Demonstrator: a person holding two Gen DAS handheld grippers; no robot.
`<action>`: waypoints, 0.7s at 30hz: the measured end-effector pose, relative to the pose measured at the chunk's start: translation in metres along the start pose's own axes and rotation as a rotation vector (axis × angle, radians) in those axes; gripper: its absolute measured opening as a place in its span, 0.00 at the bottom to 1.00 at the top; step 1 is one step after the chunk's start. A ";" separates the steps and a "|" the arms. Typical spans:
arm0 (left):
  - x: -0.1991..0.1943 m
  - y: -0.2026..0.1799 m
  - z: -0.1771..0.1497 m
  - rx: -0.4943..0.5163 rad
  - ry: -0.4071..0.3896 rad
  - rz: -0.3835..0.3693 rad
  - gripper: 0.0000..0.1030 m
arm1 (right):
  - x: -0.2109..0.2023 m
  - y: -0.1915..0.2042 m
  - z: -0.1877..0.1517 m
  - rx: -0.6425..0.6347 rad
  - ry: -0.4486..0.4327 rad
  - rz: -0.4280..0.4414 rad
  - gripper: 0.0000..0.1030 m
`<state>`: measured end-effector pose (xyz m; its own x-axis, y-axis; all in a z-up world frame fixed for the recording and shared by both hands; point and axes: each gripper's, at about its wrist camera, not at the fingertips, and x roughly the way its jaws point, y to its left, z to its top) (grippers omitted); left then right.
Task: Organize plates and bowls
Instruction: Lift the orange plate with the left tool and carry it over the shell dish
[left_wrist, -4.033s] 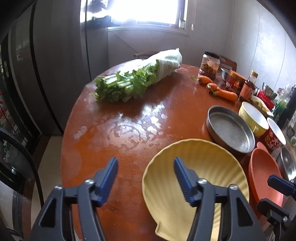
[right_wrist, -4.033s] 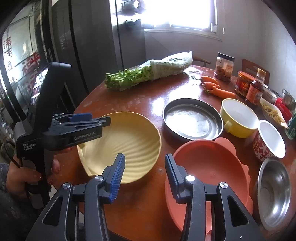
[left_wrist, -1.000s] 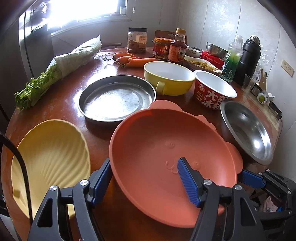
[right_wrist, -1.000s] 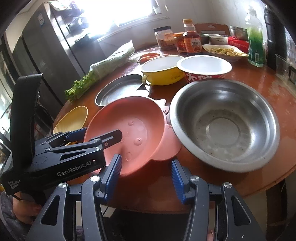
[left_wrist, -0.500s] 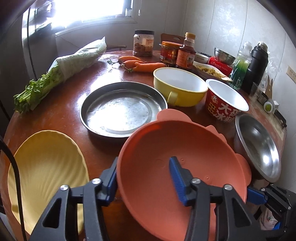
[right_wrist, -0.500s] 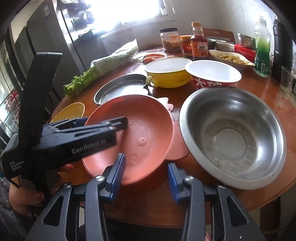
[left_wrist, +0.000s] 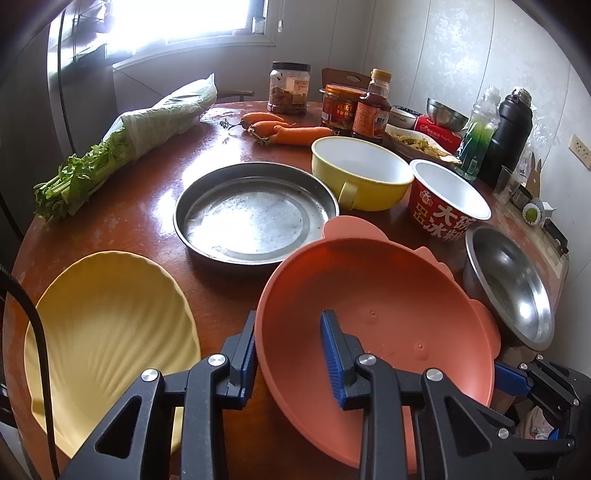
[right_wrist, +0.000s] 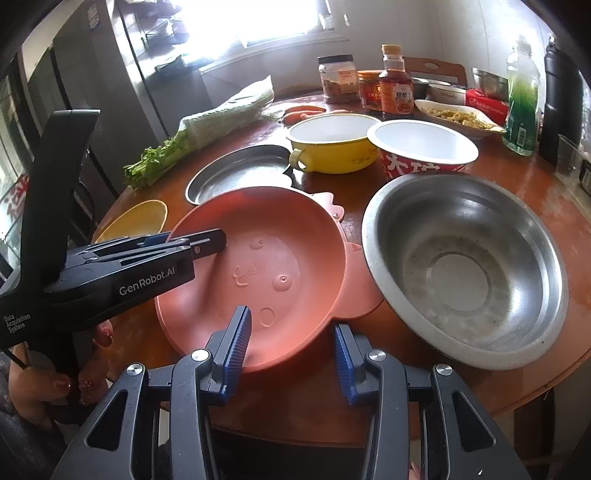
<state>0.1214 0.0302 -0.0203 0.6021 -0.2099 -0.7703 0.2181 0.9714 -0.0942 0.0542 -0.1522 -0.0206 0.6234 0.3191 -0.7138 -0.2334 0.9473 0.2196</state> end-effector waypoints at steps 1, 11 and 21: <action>-0.002 0.000 0.000 0.004 -0.001 0.003 0.31 | -0.001 0.000 0.000 0.004 -0.003 0.004 0.43; -0.025 0.009 -0.002 -0.014 -0.038 0.005 0.32 | -0.012 0.011 0.002 -0.018 -0.020 0.021 0.43; -0.055 0.025 -0.003 -0.034 -0.097 0.026 0.32 | -0.024 0.036 0.009 -0.068 -0.057 0.030 0.43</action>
<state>0.0913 0.0660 0.0176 0.6787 -0.1932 -0.7085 0.1768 0.9794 -0.0977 0.0375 -0.1256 0.0104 0.6562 0.3498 -0.6686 -0.3011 0.9338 0.1931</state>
